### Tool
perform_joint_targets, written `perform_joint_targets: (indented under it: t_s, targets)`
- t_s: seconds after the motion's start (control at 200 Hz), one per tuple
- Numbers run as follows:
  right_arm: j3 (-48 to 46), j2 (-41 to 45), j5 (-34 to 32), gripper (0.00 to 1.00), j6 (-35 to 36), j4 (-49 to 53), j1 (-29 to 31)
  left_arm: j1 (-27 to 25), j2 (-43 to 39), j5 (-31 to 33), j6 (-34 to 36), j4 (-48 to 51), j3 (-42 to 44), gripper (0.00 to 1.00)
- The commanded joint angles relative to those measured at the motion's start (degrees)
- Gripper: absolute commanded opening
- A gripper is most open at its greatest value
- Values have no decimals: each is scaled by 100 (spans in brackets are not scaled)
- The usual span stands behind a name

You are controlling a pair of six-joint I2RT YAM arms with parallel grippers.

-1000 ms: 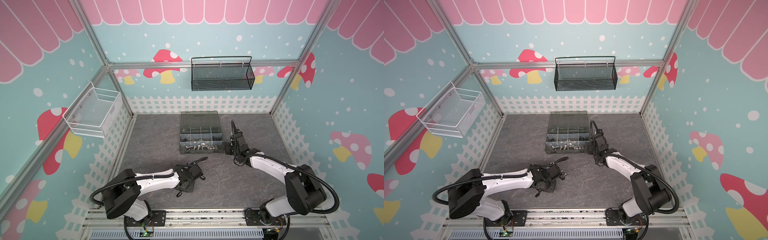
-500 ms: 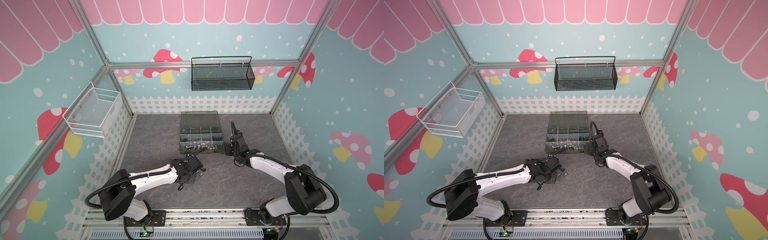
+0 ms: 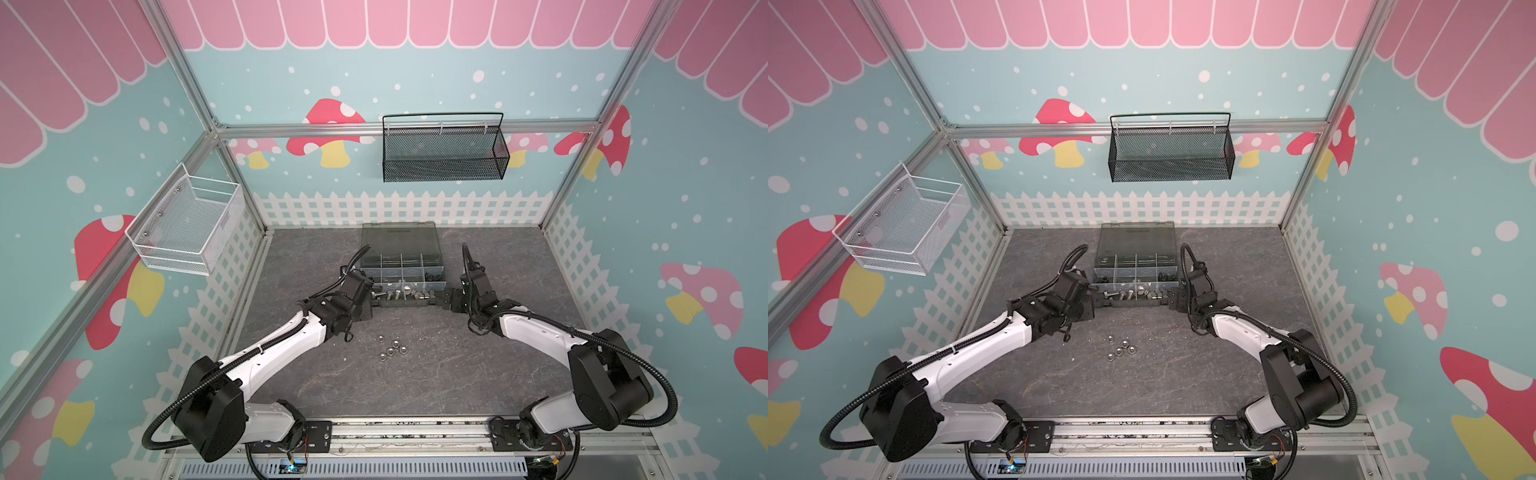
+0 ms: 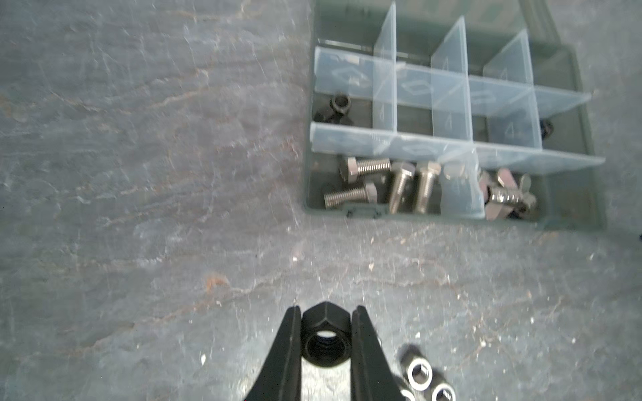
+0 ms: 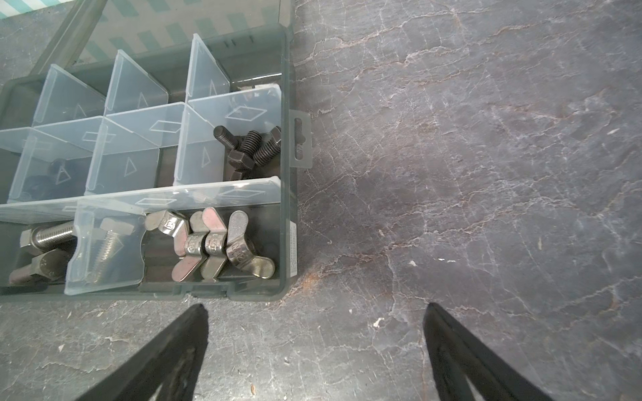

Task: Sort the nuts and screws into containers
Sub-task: 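Carry the black hex nut with the left gripper into the organizer compartment, then open the left gripper to release the nut among the other black nuts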

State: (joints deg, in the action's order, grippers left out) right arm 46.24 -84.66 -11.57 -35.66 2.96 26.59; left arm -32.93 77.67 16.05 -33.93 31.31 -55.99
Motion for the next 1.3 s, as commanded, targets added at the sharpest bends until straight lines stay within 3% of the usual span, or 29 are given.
perform_joint_targets:
  t_s: [0.0,0.565,1.291]
  targets:
    - [-88,186,-44,98,-71,-60,-22,293,326,-196,430,-407,-475,14]
    - [17,245,-39,98,-72,37,-22,918,2465,-738,757,-729,-2070,14]
    - [97,82,-3,98,-55,73,-23,1139,3540,-1039,607,-781,-2733,21]
